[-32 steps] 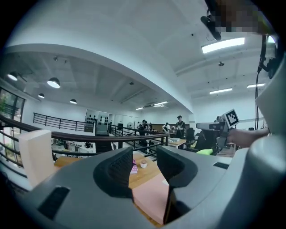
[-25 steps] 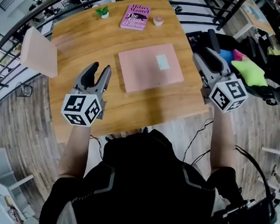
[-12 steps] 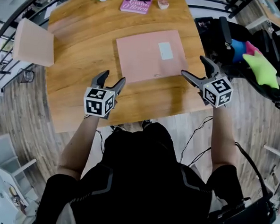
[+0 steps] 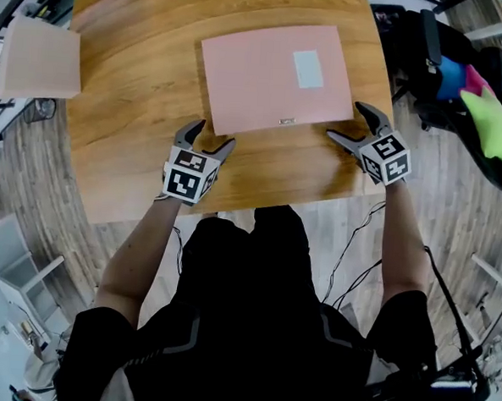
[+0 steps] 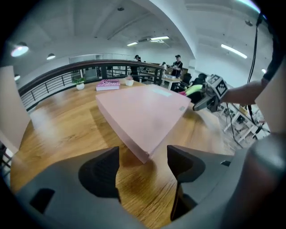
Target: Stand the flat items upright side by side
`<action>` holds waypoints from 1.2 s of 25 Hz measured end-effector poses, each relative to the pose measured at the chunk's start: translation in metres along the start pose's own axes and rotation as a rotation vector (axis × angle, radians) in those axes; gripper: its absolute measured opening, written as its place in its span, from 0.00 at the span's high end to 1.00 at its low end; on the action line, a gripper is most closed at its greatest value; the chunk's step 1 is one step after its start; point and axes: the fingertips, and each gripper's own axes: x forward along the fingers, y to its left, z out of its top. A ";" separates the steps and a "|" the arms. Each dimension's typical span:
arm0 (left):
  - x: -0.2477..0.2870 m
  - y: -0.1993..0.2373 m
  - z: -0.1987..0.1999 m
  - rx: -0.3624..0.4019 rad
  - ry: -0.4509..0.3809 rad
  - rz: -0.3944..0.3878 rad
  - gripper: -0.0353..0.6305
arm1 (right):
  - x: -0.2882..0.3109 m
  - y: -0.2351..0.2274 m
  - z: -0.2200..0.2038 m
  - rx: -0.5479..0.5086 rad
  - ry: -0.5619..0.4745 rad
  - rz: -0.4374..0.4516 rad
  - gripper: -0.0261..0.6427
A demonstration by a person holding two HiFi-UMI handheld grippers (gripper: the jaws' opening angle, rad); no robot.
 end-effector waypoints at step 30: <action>0.037 -0.027 -0.015 0.210 0.287 -0.053 0.56 | -0.045 0.004 0.111 -0.579 0.179 -0.258 0.50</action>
